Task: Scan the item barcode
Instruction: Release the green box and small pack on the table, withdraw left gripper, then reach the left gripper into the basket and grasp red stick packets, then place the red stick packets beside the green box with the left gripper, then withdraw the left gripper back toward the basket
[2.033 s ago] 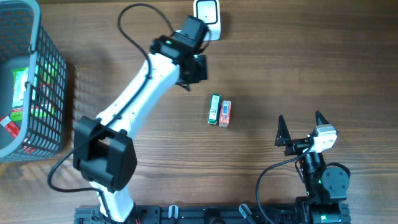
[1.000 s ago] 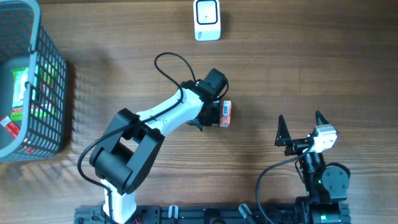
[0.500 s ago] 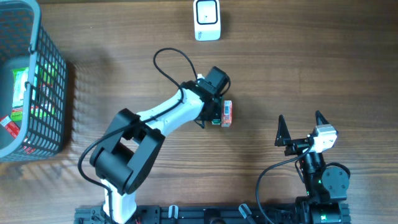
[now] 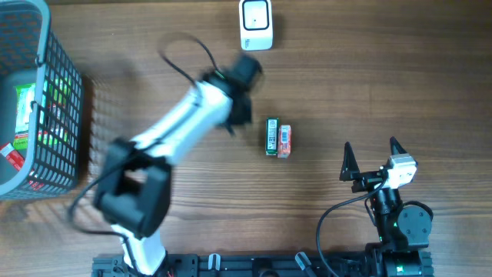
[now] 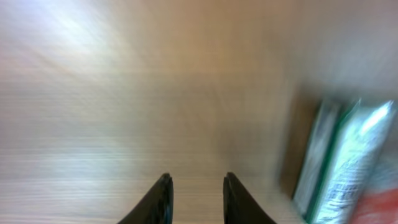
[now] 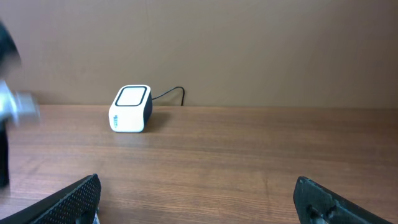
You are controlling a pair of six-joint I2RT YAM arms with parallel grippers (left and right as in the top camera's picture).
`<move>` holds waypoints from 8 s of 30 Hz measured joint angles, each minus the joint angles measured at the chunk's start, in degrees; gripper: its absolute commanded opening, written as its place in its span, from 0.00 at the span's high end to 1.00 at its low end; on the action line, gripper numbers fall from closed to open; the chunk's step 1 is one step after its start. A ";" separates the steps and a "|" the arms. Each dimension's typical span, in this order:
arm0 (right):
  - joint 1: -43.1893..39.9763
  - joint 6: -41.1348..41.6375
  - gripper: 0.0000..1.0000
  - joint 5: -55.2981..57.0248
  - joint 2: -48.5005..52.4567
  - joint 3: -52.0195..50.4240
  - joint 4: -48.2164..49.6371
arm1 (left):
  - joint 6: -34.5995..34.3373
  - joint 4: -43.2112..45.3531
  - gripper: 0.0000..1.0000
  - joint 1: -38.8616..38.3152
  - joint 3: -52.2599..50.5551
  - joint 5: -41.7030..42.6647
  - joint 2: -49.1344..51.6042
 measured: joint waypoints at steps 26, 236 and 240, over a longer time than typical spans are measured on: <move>0.00 0.00 0.00 -0.02 -0.02 0.00 -0.04 | 6.58 -18.27 0.00 76.63 23.65 -3.41 -1.57; 0.00 0.00 0.00 -0.02 0.00 0.00 -0.02 | -6.51 30.40 0.87 -5.05 -19.71 -0.79 1.09; 0.00 0.00 0.00 -0.02 0.02 0.02 -0.07 | -3.04 15.56 0.72 -0.15 -14.21 -0.39 0.33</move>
